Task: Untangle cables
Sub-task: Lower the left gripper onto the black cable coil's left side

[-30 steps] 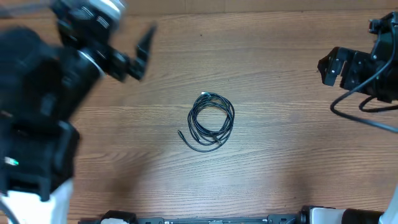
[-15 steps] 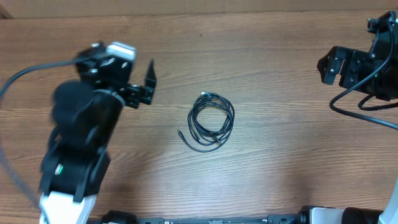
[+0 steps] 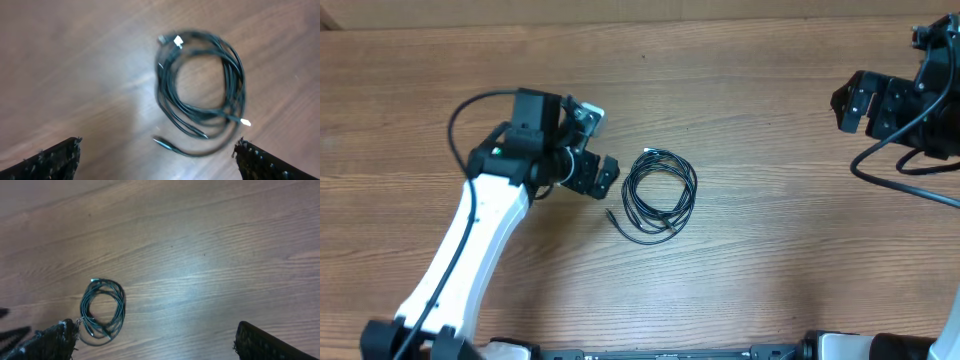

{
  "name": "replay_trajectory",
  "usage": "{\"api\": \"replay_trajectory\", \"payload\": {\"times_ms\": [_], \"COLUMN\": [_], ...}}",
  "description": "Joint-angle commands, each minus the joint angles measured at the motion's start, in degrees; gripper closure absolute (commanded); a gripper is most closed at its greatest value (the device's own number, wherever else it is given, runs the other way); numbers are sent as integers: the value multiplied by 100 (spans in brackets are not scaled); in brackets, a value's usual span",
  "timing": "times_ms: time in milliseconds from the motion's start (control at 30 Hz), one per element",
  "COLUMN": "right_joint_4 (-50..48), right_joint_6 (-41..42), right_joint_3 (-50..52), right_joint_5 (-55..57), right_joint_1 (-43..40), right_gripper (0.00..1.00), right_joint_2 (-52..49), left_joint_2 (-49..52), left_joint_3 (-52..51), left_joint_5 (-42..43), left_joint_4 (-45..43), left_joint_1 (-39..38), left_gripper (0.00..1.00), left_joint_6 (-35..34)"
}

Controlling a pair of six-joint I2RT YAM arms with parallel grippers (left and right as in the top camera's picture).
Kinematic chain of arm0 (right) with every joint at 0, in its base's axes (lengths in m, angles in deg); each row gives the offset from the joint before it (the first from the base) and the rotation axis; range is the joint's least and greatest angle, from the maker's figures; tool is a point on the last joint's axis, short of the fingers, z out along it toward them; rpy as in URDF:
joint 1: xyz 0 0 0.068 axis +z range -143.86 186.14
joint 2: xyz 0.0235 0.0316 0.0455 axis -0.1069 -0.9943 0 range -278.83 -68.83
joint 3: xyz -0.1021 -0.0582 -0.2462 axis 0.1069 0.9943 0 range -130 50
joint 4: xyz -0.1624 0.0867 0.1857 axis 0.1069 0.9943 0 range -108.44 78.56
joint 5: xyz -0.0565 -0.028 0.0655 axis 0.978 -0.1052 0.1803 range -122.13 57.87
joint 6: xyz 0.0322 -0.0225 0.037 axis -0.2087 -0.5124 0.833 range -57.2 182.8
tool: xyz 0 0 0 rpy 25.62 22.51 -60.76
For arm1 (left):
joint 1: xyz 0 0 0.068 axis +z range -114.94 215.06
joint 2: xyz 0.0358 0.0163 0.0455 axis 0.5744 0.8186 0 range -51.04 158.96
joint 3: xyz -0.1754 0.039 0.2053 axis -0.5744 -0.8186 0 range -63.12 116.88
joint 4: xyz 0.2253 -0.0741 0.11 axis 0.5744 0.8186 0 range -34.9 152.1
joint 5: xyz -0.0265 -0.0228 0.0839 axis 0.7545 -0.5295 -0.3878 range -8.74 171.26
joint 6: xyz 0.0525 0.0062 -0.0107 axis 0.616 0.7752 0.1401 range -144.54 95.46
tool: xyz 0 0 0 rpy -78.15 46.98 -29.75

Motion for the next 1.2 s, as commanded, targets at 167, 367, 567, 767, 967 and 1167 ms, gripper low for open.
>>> {"api": "replay_trajectory", "payload": {"times_ms": [167, 367, 567, 767, 967, 1167], "right_joint_4": [107, 162, 162, 162, 155, 155], "right_joint_6": [-7, -7, -7, -7, -7, -7], "right_joint_3": [-7, 0, 0, 0, 0, 0], "right_joint_5": [-264, -264, -267, -264, -264, -264], "right_joint_1": [2, 2, 2, 2, 2, 2], "right_gripper": [0, 0, 0, 0, 0, 0], "right_joint_2": [52, 46, 44, 44, 39, 17], "left_joint_2": [564, 960, 1528, 2092, 2474, 2520], "left_joint_3": [-9, -9, -9, -9, -9, -9], "left_joint_5": [1497, 1165, 994, 997, 1019, 1123], "left_joint_4": [-22, -184, -542, -780, -861, -1032], "left_joint_1": [11, 11, 11, 11, 11, 11], "left_gripper": [0, 0, 1, 4, 7, 0], "left_joint_6": [-407, -422, -675, -671, -671, -667]}}
